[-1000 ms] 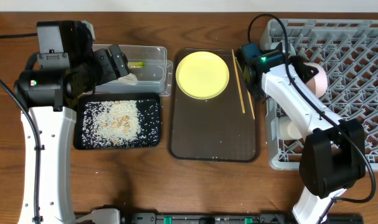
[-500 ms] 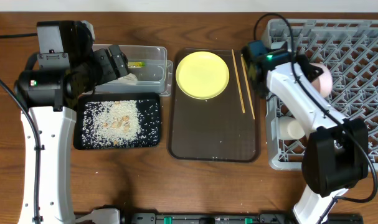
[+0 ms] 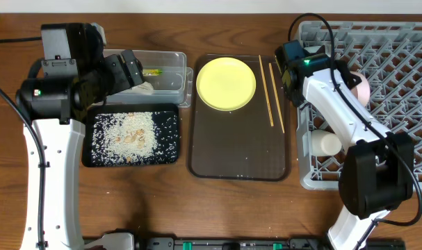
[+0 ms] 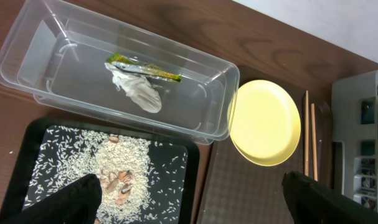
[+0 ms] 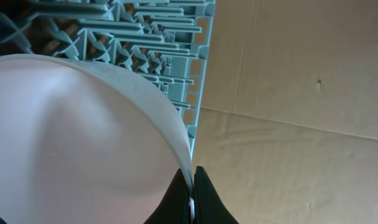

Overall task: Sort waste into correct bins and load items into the dishwasher rack
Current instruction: 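Open the right gripper and withdraw it from the pink bowl, then reach the right gripper to the yellow plate and grasp its rim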

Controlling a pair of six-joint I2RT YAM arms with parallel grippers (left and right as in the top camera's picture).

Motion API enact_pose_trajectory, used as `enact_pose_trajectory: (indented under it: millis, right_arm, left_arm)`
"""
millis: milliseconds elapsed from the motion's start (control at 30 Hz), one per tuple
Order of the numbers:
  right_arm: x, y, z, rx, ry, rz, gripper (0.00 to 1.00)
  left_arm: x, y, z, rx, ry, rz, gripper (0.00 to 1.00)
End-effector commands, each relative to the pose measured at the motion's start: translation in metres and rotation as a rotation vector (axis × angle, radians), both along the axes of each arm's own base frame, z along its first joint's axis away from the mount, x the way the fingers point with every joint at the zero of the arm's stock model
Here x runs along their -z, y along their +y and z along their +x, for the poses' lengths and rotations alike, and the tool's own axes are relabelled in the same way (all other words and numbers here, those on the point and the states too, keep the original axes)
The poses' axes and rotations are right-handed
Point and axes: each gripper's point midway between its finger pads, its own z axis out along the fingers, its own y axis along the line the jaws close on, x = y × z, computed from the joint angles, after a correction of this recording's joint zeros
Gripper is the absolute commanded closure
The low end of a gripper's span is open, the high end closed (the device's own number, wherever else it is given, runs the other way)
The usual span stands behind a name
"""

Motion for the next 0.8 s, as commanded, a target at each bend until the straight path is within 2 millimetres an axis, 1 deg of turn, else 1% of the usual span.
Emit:
enact_pose_trajectory:
  millis: [0,200,367,500,567,767]
  right_arm:
    - [0.01,0.004,-0.001,-0.014,0.039,-0.003,0.99]
    - [0.022,0.015,-0.007,-0.051,0.094,-0.002,0.99]
    - [0.021,0.03,-0.007,-0.099,0.123,-0.015,0.99]
    - [0.021,0.041,-0.007,-0.139,0.154,-0.029,0.95]
    - [0.021,0.045,-0.006,-0.151,0.155,-0.03,0.91]
    - [0.021,0.059,-0.006,-0.195,0.178,-0.046,0.66]
  left_arm:
    - [-0.004,0.003,0.001,-0.004,-0.009,0.014,0.04]
    - [-0.003,0.003,0.001,-0.003,-0.009,0.014,0.04]
    - [-0.003,0.003,0.001,-0.003,-0.009,0.014,0.04]
    - [-0.003,0.003,0.001,-0.004,-0.009,0.014,0.04]
    - [-0.003,0.003,0.001,-0.004,-0.009,0.014,0.04]
    - [-0.003,0.003,0.001,-0.003,-0.009,0.014,0.04]
